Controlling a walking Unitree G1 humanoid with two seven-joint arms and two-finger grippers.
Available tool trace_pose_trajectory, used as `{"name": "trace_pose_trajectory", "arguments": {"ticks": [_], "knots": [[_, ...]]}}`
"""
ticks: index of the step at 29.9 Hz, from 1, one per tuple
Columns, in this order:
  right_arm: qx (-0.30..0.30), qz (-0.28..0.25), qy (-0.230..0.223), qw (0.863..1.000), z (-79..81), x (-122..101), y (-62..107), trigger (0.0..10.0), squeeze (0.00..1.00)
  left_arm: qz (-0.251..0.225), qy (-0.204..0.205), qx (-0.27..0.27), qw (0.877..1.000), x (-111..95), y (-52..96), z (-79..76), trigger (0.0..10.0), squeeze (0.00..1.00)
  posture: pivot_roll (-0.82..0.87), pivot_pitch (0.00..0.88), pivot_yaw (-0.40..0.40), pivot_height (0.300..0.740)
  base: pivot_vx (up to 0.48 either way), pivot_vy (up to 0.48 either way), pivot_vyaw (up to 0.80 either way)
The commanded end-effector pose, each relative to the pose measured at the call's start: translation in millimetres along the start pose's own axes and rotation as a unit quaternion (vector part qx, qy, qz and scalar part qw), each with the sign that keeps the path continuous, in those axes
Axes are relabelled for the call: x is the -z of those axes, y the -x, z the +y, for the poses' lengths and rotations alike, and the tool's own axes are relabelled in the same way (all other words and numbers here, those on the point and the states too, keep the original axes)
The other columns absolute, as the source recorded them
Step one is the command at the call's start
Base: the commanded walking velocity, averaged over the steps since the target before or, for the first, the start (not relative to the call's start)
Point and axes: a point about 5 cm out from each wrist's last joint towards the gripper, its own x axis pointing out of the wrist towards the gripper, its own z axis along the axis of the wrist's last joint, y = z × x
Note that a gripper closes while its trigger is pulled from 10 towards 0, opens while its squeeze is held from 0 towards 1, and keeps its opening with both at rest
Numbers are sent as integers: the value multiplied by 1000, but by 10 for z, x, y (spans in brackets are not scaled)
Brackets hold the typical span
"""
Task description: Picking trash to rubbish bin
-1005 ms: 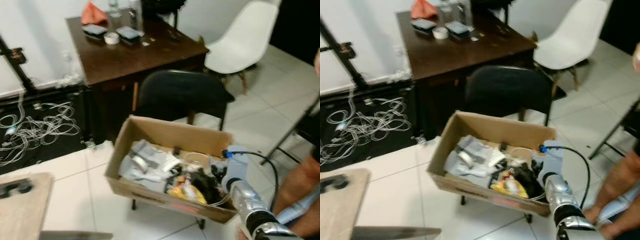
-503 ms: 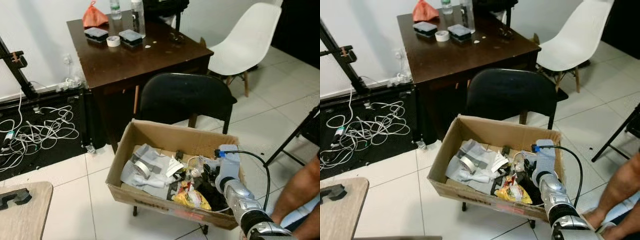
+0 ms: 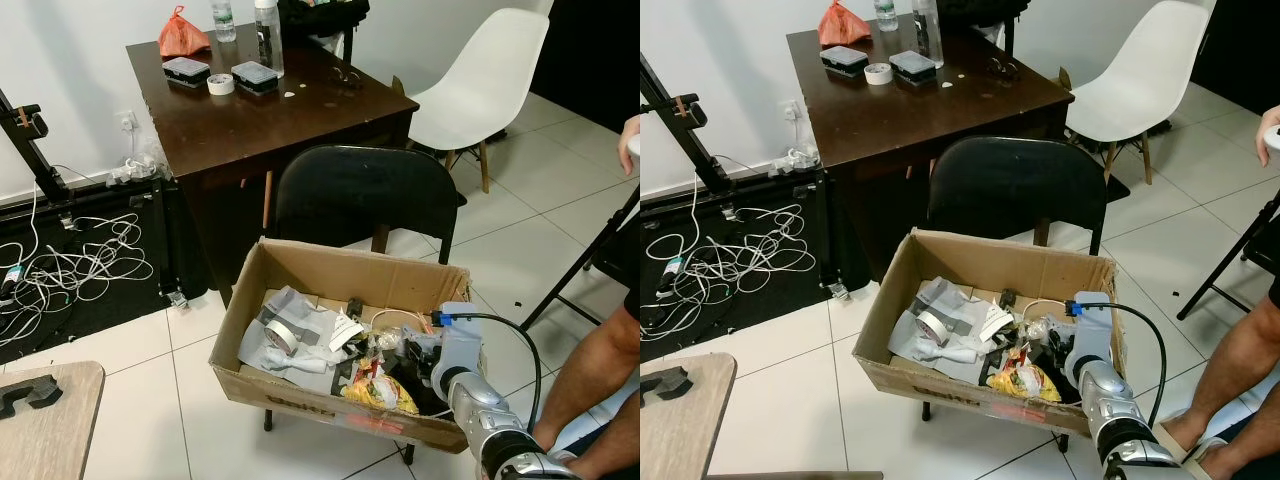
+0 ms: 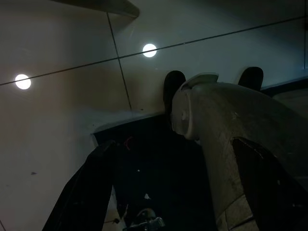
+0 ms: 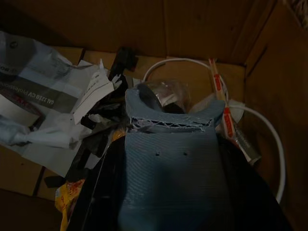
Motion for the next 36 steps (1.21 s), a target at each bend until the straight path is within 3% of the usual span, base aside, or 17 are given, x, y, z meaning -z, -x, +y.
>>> {"name": "trace_pose_trajectory", "arguments": {"ticks": [1,2,3,12,17,19,26,29,30,31,36], "knots": [[2,21,-14,1000,-3,143,34,10000,0,47,-2,-4,999,246,87,76,10000,0,-53,274,97,740,0,0,0],[0,18,-20,1000,1,143,36,10000,604,47,-3,-4,999,253,94,86,10000,0,-51,275,100,740,0,0,0],[-3,14,-21,1000,6,139,36,10000,1000,48,-3,-4,999,260,100,95,10000,0,-51,276,101,740,0,0,0],[-15,-31,-30,999,37,-10,12,10000,1000,46,-5,-1,999,242,90,81,10000,0,-53,273,102,740,0,0,0],[-43,-93,-49,994,102,-285,-22,10000,1000,44,-5,0,999,209,72,65,10000,0,-57,264,100,740,0,0,0],[-69,-129,-44,988,169,-466,-34,10000,0,43,-5,-2,999,189,62,59,10000,0,-63,257,98,740,0,0,0],[-165,-181,-59,968,432,-743,-23,10000,0,41,-4,-10,999,149,40,45,10000,0,-70,236,89,740,0,0,0],[-277,-178,-31,944,793,-700,43,10000,0,40,-2,-14,999,127,25,31,10000,0,-72,221,83,740,0,0,0],[-277,-178,-31,944,793,-700,43,10000,0,40,-2,-14,999,127,25,31,10000,0,-72,221,83,740,0,0,0],[-322,-168,-16,931,968,-637,82,10000,0,41,2,-15,999,118,15,19,10000,0,-71,210,80,740,0,0,0],[-347,-150,-9,926,1132,-551,103,10000,0,42,-1,-15,999,94,-1,0,10000,0,-69,202,79,740,-169,0,0]]}}
